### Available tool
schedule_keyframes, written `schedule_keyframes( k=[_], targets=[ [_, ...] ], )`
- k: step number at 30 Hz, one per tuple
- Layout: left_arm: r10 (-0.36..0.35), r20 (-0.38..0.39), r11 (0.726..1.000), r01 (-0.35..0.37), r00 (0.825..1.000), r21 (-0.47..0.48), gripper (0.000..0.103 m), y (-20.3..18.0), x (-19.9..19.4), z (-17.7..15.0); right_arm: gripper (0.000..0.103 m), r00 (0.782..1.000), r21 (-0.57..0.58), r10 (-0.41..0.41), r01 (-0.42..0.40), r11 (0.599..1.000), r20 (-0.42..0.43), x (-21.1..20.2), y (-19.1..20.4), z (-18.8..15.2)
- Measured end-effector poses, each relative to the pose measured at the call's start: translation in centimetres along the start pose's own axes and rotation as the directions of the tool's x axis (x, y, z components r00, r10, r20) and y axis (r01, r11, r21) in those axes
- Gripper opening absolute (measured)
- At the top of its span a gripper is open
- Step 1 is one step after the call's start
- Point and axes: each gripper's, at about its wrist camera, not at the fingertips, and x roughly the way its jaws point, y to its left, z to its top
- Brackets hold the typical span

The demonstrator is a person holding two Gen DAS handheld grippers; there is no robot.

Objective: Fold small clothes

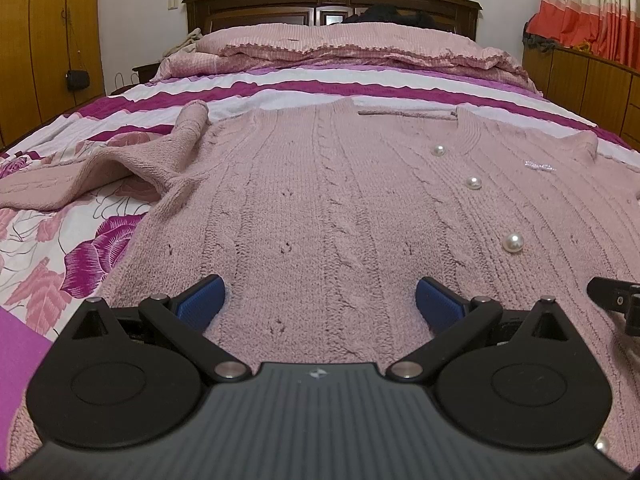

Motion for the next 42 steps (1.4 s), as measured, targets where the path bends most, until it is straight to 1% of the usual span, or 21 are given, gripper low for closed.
schedule_keyframes(
  k=[8, 11, 13, 16, 19, 23, 26, 29, 32, 36, 38, 39, 40, 42],
  targets=[
    [-0.003, -0.022, 1.0, 0.003, 1.0, -0.003, 0.103, 0.3, 0.3, 0.6, 0.103, 1.0, 0.019, 0.016, -0.016, 1.0, -0.02, 0.0, -0.4, 0.4],
    [-0.012, -0.048, 1.0, 0.011, 0.999, -0.009, 0.103, 0.5, 0.1, 1.1, 0.103, 0.999, 0.031, 0.029, -0.028, 0.999, -0.046, -0.1, -0.5, 1.1],
    [-0.023, -0.072, 1.0, 0.022, 0.997, -0.014, 0.103, 0.8, 0.2, 1.5, 0.103, 0.997, 0.068, 0.05, -0.047, 0.997, -0.053, -0.3, -1.0, 1.8],
    [-0.047, -0.108, 0.999, 0.045, 0.993, -0.018, 0.103, 1.1, 0.0, 2.4, 0.103, 0.993, 0.138, 0.114, -0.109, 0.985, -0.031, -1.2, -2.5, 2.7],
    [-0.056, -0.131, 0.998, 0.054, 0.99, -0.023, 0.103, 1.1, -0.5, 3.7, 0.103, 0.993, 0.154, 0.121, -0.12, 0.981, 0.008, -1.9, -4.4, 4.1],
    [-0.073, -0.133, 0.997, 0.069, 0.988, -0.033, 0.103, 0.4, -1.2, 6.0, 0.103, 0.993, 0.156, 0.108, -0.115, 0.981, 0.05, -2.3, -8.3, 6.1],
    [-0.067, -0.125, 0.998, 0.065, 0.99, -0.017, 0.103, -0.7, -1.5, 7.7, 0.103, 0.996, 0.21, 0.057, -0.071, 0.975, 0.074, -2.0, -12.5, 7.4],
    [-0.054, -0.138, 0.999, 0.054, 0.989, -0.003, 0.103, -1.6, -1.1, 8.7, 0.103, 0.997, 0.293, 0.011, -0.033, 0.956, 0.076, -0.8, -17.5, 7.9],
    [-0.048, -0.164, 0.999, 0.048, 0.985, 0.001, 0.103, -2.6, 0.0, 9.1, 0.103, 0.997, 0.371, -0.05, 0.027, 0.928, 0.052, 1.3, -22.0, 7.7],
    [-0.059, -0.223, 0.998, 0.049, 0.973, -0.051, 0.103, -2.6, 1.5, 8.5, 0.103, 0.994, 0.454, -0.109, 0.084, 0.887, 0.029, 4.3, -26.7, 7.0],
    [-0.046, -0.253, 0.998, 0.031, 0.966, -0.061, 0.103, -2.6, 2.4, 7.9, 0.103, 0.993, 0.486, -0.112, 0.083, 0.87, 0.032, 5.5, -28.3, 6.8],
    [-0.033, -0.265, 0.998, 0.019, 0.964, -0.056, 0.103, -2.7, 2.8, 7.6, 0.103, 0.994, 0.497, -0.101, 0.064, 0.865, 0.049, 6.1, -29.1, 6.7],
    [-0.022, -0.271, 0.999, 0.01, 0.962, -0.047, 0.103, -2.9, 3.1, 7.4, 0.103, 0.993, 0.505, -0.091, 0.043, 0.862, 0.071, 6.4, -29.7, 6.8],
    [-0.001, -0.267, 1.0, -0.006, 0.964, -0.025, 0.103, -3.4, 3.4, 7.1, 0.103, 0.991, 0.51, -0.093, 0.031, 0.86, 0.095, 7.3, -30.6, 7.3]
  ],
)
